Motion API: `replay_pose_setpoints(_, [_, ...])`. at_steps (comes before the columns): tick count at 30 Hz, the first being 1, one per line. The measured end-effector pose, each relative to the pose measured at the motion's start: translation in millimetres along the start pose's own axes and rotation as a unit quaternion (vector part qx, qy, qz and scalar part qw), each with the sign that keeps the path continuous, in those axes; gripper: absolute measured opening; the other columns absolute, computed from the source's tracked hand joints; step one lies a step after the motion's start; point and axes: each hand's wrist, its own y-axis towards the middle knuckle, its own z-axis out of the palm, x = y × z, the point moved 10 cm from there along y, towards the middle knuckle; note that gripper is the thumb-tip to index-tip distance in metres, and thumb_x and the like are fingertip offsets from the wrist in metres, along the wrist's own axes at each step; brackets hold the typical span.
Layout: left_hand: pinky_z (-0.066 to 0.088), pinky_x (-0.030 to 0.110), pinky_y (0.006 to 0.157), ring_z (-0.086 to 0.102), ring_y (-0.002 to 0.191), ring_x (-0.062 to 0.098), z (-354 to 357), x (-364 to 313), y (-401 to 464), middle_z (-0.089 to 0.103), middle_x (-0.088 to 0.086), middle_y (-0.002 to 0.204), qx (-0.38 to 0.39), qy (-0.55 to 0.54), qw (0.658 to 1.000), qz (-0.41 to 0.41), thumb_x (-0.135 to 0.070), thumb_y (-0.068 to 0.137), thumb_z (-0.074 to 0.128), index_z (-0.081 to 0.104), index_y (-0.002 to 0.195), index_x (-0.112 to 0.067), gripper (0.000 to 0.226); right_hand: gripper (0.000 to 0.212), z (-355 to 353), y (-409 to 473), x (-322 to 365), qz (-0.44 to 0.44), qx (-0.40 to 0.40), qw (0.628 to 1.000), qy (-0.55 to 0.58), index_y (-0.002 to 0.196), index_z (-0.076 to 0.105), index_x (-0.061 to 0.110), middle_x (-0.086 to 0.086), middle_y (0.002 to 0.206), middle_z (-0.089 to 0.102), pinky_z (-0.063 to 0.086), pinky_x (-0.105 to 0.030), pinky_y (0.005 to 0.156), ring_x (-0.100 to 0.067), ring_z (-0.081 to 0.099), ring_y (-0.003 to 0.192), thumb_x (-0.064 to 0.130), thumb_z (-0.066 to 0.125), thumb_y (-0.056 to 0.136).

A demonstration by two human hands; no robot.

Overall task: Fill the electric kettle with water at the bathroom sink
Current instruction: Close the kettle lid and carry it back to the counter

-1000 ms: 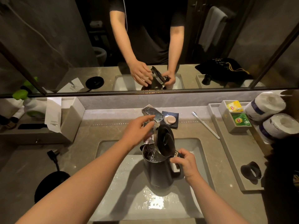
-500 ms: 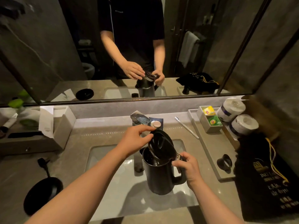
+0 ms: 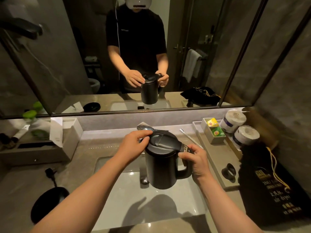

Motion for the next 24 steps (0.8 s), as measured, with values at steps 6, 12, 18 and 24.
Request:
replay_pose_setpoints(6, [0.038, 0.030, 0.100, 0.053, 0.116, 0.014, -25.4, -2.2, -13.5, 0.064, -0.004, 0.122, 0.006, 0.029, 0.999, 0.028, -0.016, 0.089, 0.059, 0.065, 0.119, -0.022, 0.032, 0.045, 26.7, 1.0, 15.6, -0.018, 0.022, 1.000, 0.001, 0.069, 0.055, -0.009, -0.009, 0.053, 0.045, 0.035, -0.025, 0.044, -0.020, 0.040, 0.046, 0.020, 0.079, 0.045])
replay_pose_setpoints(12, [0.042, 0.031, 0.097, 0.052, 0.115, 0.009, -58.6, 29.0, -38.5, 0.060, -0.006, 0.125, -0.066, -0.105, 0.990, -0.061, -0.022, 0.088, 0.062, 0.059, 0.126, -0.021, 0.037, 0.030, 68.9, 1.2, 19.3, -0.023, 0.077, 0.997, 0.000, 0.066, 0.060, 0.007, -0.002, 0.053, 0.049, 0.037, -0.024, 0.044, -0.018, 0.043, 0.049, 0.021, 0.079, 0.048])
replay_pose_setpoints(18, [0.048, 0.028, 0.064, 0.064, 0.084, 0.010, -99.9, 75.4, -85.5, 0.071, -0.010, 0.082, -0.174, -0.219, 0.941, -0.192, -0.039, 0.086, 0.062, 0.075, 0.087, -0.030, 0.016, 0.037, 126.0, 0.2, 14.3, -0.027, 0.124, 0.992, 0.001, 0.071, 0.058, 0.005, -0.007, 0.057, 0.049, 0.040, -0.025, 0.044, -0.017, 0.045, 0.049, 0.024, 0.081, 0.049])
replay_pose_setpoints(24, [0.051, 0.035, 0.078, 0.065, 0.093, 0.009, -141.3, 118.1, -135.4, 0.073, -0.010, 0.094, -0.219, -0.275, 0.903, -0.246, -0.040, 0.090, 0.052, 0.074, 0.094, -0.035, 0.022, 0.040, 207.4, -18.8, 4.6, -0.060, 0.233, 0.969, -0.055, 0.078, 0.057, -0.003, -0.004, 0.064, 0.055, 0.046, -0.024, 0.051, -0.012, 0.053, 0.056, 0.023, 0.084, 0.063])
